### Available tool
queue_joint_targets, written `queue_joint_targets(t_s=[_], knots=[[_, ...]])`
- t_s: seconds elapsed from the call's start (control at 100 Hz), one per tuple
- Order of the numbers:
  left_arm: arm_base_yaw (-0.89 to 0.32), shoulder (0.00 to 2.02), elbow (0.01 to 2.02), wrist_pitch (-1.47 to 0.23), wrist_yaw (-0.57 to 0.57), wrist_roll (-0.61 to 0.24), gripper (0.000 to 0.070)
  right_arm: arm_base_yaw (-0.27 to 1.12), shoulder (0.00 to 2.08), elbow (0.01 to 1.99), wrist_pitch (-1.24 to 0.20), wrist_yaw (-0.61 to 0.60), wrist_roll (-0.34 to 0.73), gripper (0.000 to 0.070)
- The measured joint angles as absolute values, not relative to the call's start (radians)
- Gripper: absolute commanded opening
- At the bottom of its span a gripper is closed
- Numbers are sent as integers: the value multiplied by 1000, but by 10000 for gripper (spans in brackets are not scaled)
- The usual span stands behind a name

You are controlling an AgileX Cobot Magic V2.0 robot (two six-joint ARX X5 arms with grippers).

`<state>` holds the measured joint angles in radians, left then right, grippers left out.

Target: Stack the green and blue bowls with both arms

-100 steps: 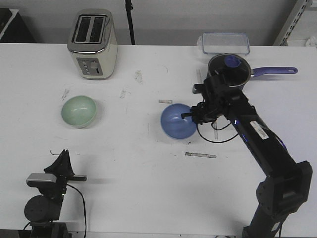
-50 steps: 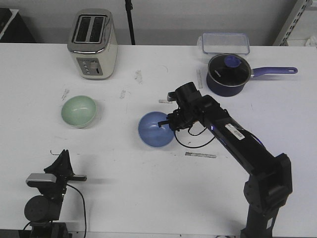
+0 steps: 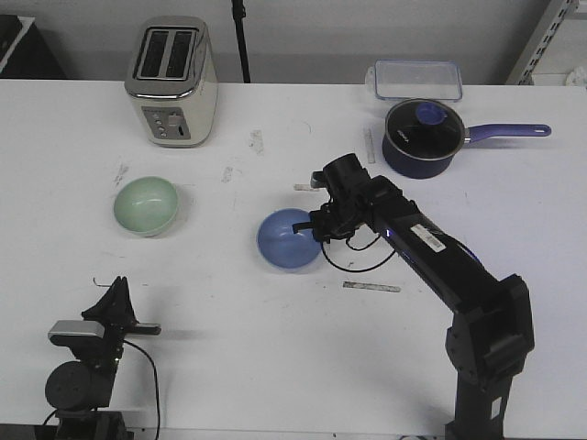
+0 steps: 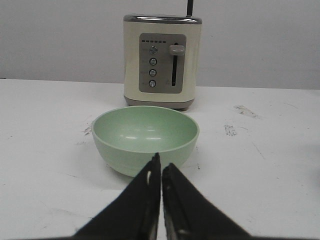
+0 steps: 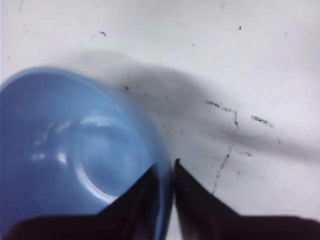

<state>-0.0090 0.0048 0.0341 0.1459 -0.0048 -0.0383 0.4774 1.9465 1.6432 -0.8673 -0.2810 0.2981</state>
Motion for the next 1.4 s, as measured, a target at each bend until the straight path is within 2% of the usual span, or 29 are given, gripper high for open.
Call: queue_joint_targets(t_s=[0.19,0.23,0.31,0.36,0.79,0.91,1.13,1.25,1.3,1.4], knots=[[-9,5,34,146,-5,-38,1,477,1946,1643,-867,-242,312,197],[-9,5,34,146,-5,-38,1,477,1946,1643,-867,-238,313,255],[-9,5,34,146,-5,-38,1,477,1946,1643,-857,-235,318,421],[-9,5,34,146,-5,-38,1,477,1946,1643,-846,-235,323,475],[-9,5,34,146,-5,-38,1,478,1853,1643,-779,-207,316,477],[-9,5,34,146,-5,-38,1,478,1822,1643,-757,-126,270,422],[-9,5,34,146,-5,-38,1,458,1768,1641,-705,17,169,180],[-9,5,34,146,-5,-38,1,416,1694,1598,-636,31,123,64],[-9,5,34,146,-5,-38,1,395,1652,1560,-587,31,101,35],[-9,5,34,146,-5,-38,1,347,1567,1455,-477,30,54,32]])
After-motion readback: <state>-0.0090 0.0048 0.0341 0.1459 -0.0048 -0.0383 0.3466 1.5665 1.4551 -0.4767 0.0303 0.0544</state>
